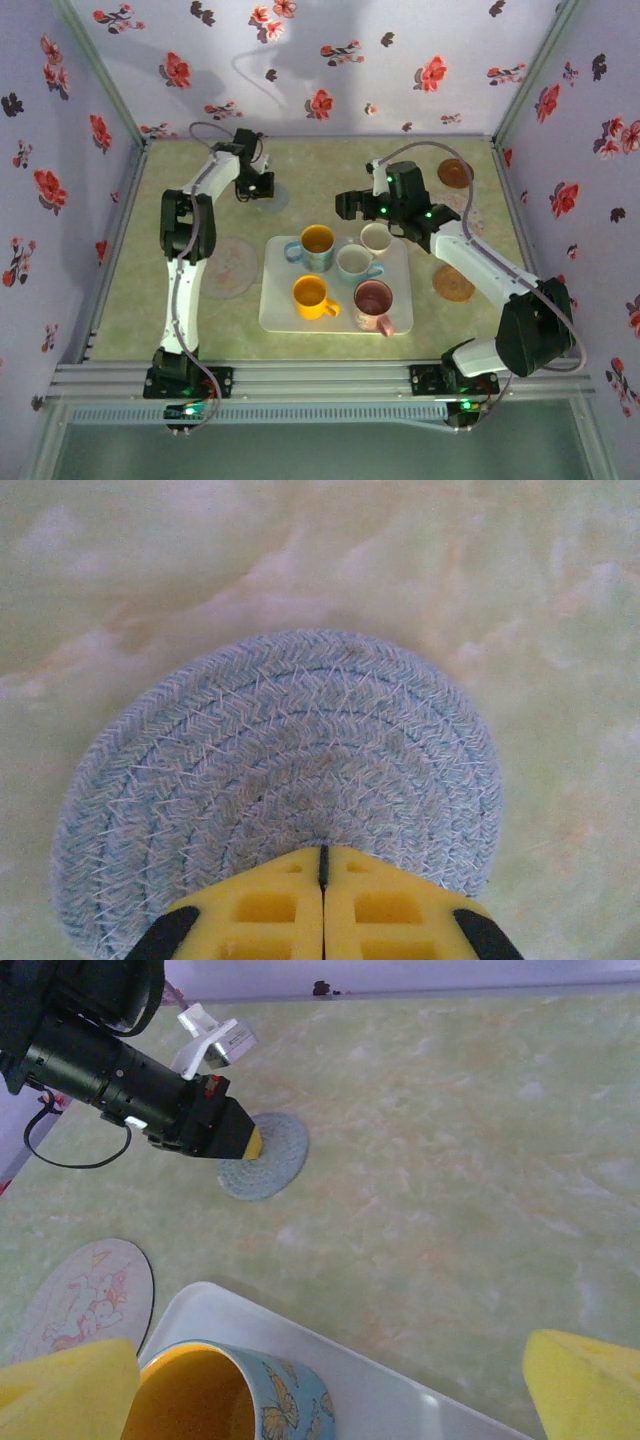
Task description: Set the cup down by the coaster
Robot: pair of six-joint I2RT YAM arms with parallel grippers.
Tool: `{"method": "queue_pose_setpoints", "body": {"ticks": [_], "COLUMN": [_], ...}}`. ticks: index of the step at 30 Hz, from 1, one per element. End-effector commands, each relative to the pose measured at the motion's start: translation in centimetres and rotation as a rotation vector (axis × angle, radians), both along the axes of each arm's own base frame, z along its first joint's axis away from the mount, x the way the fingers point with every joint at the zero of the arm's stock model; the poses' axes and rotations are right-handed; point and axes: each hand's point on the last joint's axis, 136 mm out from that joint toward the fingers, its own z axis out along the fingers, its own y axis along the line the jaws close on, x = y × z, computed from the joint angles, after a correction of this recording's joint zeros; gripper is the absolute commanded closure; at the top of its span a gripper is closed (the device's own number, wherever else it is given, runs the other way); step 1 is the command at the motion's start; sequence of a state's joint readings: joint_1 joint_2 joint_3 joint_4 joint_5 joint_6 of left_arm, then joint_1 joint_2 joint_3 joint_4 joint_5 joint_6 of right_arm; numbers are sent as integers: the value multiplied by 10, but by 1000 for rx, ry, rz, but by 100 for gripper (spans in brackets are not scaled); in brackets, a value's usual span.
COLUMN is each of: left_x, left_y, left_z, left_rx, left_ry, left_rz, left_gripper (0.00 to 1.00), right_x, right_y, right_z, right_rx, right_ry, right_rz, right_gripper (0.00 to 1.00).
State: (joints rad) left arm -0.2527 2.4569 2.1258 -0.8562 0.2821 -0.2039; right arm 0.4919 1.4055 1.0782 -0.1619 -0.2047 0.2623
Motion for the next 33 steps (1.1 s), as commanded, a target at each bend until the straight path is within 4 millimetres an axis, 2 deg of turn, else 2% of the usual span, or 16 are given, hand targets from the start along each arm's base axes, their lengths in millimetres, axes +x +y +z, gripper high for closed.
{"method": "queue_pose_setpoints", "body": {"ticks": [1, 13, 24, 33], "left_x": [-29, -36, -36, -30], "left_y": [-13, -30, -31, -40], "left_z": [-36, -42, -44, -27], "left_rx": [4, -14, -8, -62], "left_ry": [137, 160, 163, 139], "left_rz": [-65, -102, -114, -121], "left_gripper": [92, 90, 86, 79], "right_x": [-4, -5, -3, -3], "right_y": [-3, -5, -4, -4], "right_z": [4, 4, 4, 7], "right_rx": [-24, -42, -41, -43], "right_ry": [-19, -26, -24, -27], "right_rz": [-4, -3, -2, -2], "right_gripper": [0, 0, 0, 0]}}
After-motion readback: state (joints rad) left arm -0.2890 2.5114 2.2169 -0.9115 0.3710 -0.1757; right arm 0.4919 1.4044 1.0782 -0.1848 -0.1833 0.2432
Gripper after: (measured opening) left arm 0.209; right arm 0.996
